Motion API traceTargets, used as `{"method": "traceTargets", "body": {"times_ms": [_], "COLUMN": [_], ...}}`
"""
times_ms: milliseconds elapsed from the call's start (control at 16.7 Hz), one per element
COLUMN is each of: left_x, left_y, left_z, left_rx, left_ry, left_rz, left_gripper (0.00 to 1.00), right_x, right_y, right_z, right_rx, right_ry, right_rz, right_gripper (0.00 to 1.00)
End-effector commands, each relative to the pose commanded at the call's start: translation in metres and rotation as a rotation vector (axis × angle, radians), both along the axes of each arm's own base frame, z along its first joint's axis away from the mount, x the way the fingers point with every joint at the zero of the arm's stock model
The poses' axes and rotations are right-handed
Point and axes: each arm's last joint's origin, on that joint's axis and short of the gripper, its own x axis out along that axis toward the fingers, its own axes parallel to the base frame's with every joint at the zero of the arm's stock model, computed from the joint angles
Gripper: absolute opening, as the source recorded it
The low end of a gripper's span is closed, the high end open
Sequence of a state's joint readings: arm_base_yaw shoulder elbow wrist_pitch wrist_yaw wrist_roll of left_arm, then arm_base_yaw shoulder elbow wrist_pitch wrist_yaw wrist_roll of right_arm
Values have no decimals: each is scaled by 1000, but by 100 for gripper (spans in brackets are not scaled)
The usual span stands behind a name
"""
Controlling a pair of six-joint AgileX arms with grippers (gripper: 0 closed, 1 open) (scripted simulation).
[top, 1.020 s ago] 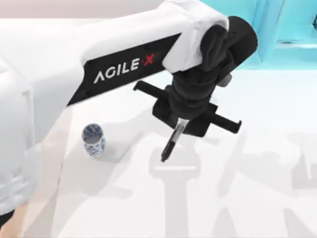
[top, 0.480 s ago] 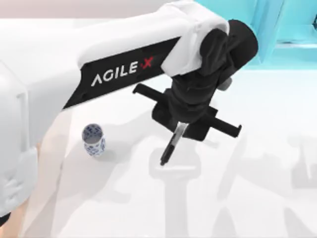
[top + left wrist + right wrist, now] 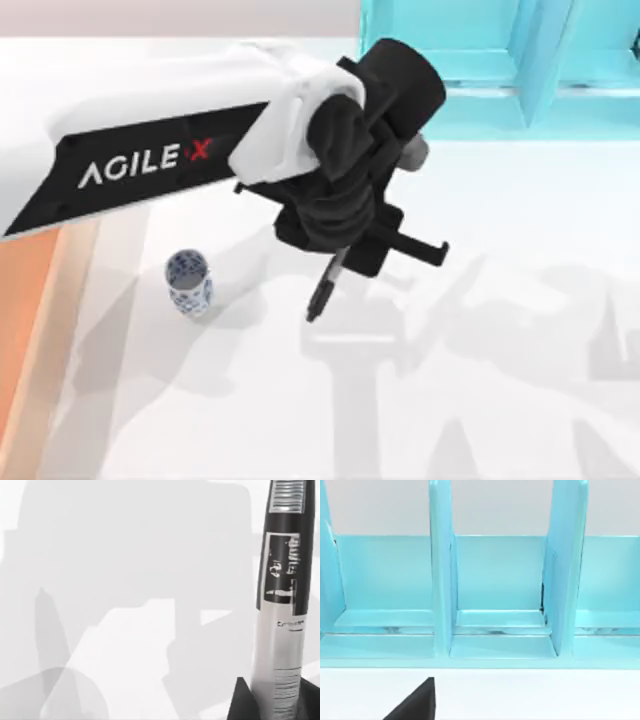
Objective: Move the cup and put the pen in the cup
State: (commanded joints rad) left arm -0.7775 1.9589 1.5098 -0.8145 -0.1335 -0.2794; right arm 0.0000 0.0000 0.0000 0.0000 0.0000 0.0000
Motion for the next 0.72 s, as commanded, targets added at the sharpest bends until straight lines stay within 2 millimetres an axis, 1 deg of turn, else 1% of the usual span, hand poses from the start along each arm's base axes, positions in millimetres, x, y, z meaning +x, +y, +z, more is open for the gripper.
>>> {"method": "traceTargets", "body": {"times_ms": [300,600,720], "left_x": [-5,-19,-25], "left_y": [30,59,69], "left_z": [-2,-16,-18], "left_rx": [-119,-174,-211], "left_ry": [-146,-266,-325], "left_rz": [-10,-25,-32], "left_gripper": [0,0,0], "right_x": [0,0,0], "right_y": [0,0,0], "right_z": [0,0,0], "right_rx": [0,0,0], "right_ry": [0,0,0], "right_rz": [0,0,0], "right_gripper": [100,100,100]}}
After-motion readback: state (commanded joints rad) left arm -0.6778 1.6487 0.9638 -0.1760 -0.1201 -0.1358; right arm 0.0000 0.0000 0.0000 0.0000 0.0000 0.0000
